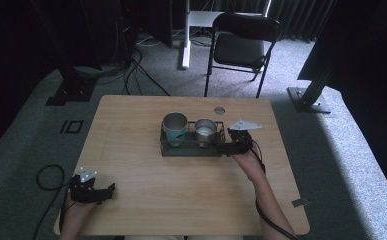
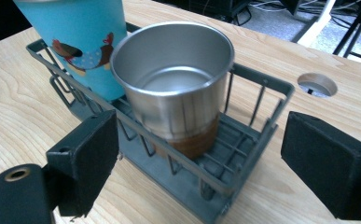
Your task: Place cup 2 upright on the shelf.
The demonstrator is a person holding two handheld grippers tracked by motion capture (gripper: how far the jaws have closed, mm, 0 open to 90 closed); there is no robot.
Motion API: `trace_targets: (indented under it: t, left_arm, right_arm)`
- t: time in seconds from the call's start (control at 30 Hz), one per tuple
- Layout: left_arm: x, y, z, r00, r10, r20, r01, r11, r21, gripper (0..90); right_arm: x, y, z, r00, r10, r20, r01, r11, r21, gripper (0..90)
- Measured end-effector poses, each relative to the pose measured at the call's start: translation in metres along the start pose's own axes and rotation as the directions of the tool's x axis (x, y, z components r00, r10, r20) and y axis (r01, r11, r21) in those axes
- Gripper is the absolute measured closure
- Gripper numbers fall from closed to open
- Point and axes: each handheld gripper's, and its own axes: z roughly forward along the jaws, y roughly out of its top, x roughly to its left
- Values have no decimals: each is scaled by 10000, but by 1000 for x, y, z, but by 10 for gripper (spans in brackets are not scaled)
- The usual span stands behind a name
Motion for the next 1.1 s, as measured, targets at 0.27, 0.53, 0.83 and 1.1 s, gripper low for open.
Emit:
trace_targets:
  t: [0.27,0.53,0.83,1.1]
  left_arm:
    - [0,0,0,10000,-1,0,1,10000,0,10]
    - [0,0,0,10000,-1,-1,1,10000,-1,10]
    - [0,0,0,10000,-1,0,1,10000,0,10]
    - [0,0,0,10000,1,-1,-1,10000,0,10]
  right_arm:
    - [-7,-10,-8,9996,228,179,-226,9997,-134,112]
    - [-13,-24,-16,9985,263,477,-256,9995,-159,113]
    - [-21,-47,-20,9967,402,700,-395,9992,-115,113]
    - [-27,-66,-24,9945,540,898,-550,9985,81,113]
